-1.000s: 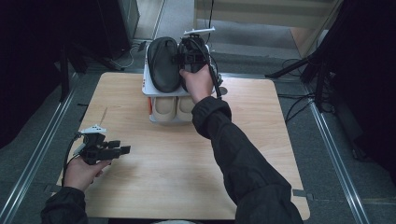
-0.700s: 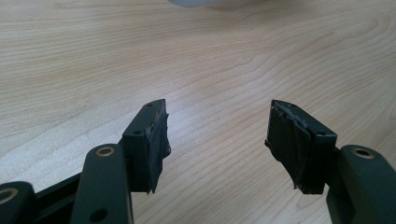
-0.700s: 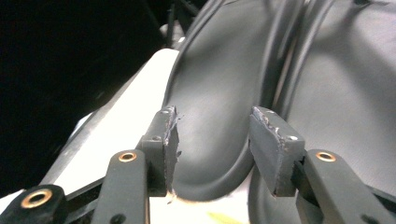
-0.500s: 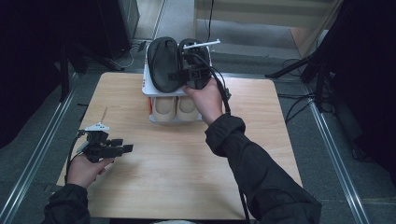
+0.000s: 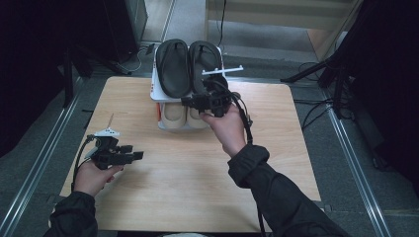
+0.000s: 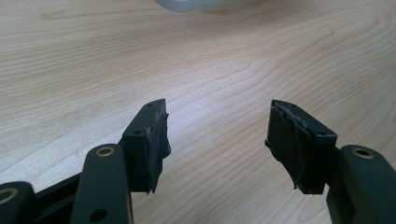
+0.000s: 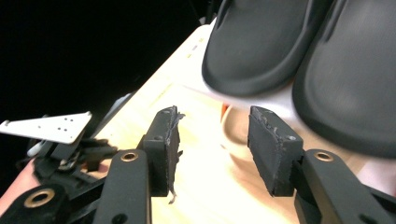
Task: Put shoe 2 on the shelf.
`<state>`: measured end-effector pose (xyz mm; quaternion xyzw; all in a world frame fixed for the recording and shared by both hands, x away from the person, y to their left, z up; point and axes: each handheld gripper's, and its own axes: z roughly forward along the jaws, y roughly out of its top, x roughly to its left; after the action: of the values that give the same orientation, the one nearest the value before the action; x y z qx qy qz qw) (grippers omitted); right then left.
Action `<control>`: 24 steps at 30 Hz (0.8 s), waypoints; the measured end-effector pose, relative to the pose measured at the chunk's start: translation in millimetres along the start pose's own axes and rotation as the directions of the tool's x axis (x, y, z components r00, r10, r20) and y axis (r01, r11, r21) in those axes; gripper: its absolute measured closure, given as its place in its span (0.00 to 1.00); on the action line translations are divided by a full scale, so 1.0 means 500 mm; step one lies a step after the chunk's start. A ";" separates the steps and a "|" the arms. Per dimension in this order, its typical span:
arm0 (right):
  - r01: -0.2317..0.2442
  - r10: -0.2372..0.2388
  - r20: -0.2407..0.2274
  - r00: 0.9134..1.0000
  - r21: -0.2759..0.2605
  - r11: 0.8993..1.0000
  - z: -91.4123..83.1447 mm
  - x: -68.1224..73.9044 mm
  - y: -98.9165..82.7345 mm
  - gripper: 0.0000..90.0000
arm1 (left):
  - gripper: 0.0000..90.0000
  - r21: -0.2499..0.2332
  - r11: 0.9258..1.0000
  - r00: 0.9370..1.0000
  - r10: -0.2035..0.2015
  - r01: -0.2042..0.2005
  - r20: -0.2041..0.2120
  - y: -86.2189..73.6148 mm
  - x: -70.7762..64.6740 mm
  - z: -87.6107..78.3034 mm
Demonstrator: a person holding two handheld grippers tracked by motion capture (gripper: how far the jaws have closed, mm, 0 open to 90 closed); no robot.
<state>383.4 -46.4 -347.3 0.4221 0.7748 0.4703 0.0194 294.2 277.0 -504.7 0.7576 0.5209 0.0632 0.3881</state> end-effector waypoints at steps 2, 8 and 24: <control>-0.004 0.004 -0.020 1.000 0.008 1.000 -0.002 -0.003 -0.021 0.60 | 0.43 -0.008 1.000 1.000 -0.010 0.010 0.008 0.002 0.001 -0.002; 0.009 -0.008 -0.059 0.998 0.017 1.000 -0.002 -0.017 -0.068 0.58 | 0.43 -0.011 1.000 1.000 -0.013 0.013 0.002 0.005 0.000 0.000; 0.051 -0.049 -0.125 0.991 0.017 0.999 0.013 -0.071 -0.177 0.53 | 0.43 -0.003 1.000 1.000 -0.004 0.004 -0.012 0.004 -0.007 0.006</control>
<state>352.8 -83.2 -430.0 0.3725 0.7895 0.4874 -0.0216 295.5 272.3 -504.4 0.7555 0.5247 0.0681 0.3863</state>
